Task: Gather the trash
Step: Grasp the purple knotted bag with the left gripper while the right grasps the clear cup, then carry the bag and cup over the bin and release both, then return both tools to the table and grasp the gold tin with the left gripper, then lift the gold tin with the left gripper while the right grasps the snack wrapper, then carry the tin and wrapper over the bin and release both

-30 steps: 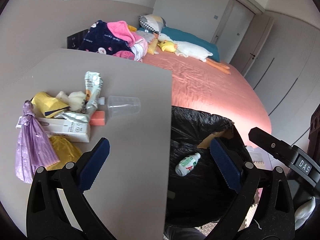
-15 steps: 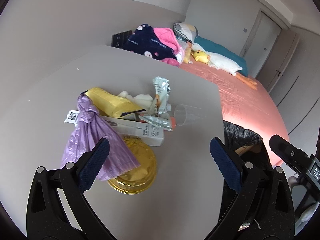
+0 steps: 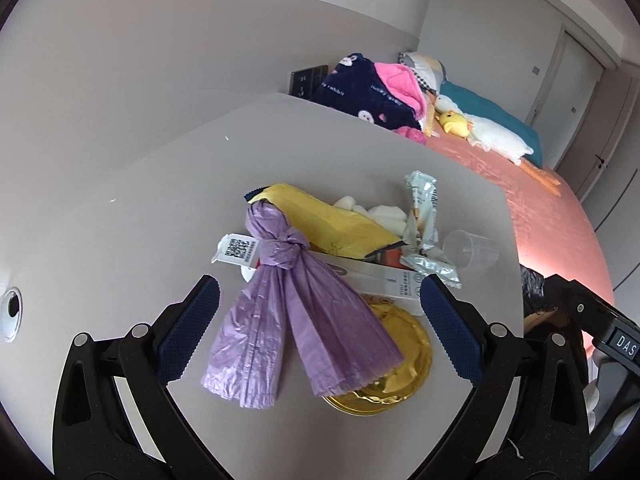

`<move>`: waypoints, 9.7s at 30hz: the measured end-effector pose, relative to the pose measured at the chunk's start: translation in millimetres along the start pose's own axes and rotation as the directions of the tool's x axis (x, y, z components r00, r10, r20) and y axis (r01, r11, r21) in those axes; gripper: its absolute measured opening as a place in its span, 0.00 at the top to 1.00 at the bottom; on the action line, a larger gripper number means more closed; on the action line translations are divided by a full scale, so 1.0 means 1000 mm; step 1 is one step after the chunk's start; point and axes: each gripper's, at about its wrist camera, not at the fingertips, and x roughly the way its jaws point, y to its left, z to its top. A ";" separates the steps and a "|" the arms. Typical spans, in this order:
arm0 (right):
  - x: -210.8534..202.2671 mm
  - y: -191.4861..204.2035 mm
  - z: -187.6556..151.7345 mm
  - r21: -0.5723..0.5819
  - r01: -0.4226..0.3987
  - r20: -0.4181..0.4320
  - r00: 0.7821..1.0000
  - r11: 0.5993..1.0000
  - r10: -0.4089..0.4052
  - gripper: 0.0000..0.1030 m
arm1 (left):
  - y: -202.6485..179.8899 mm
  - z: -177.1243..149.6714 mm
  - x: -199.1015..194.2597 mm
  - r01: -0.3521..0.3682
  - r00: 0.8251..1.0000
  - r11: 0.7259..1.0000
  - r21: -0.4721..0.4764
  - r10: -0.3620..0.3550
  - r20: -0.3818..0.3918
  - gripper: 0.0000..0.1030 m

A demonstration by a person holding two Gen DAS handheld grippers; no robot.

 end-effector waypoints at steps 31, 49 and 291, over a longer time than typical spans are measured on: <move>0.102 0.022 0.026 -0.110 0.119 -0.121 0.984 0.987 -0.132 0.46 | 0.043 0.016 0.051 -0.067 0.996 0.994 -0.092 0.060 -0.068 0.63; 0.049 0.007 0.024 -0.020 0.009 -0.085 0.996 1.000 -0.011 0.46 | 0.041 0.020 0.017 0.006 1.000 0.994 -0.109 -0.006 -0.006 0.75; -0.110 -0.104 -0.012 0.085 0.029 0.138 0.990 0.996 -0.041 0.84 | -0.177 -0.028 -0.034 0.247 0.969 0.925 0.290 -0.244 -0.048 0.31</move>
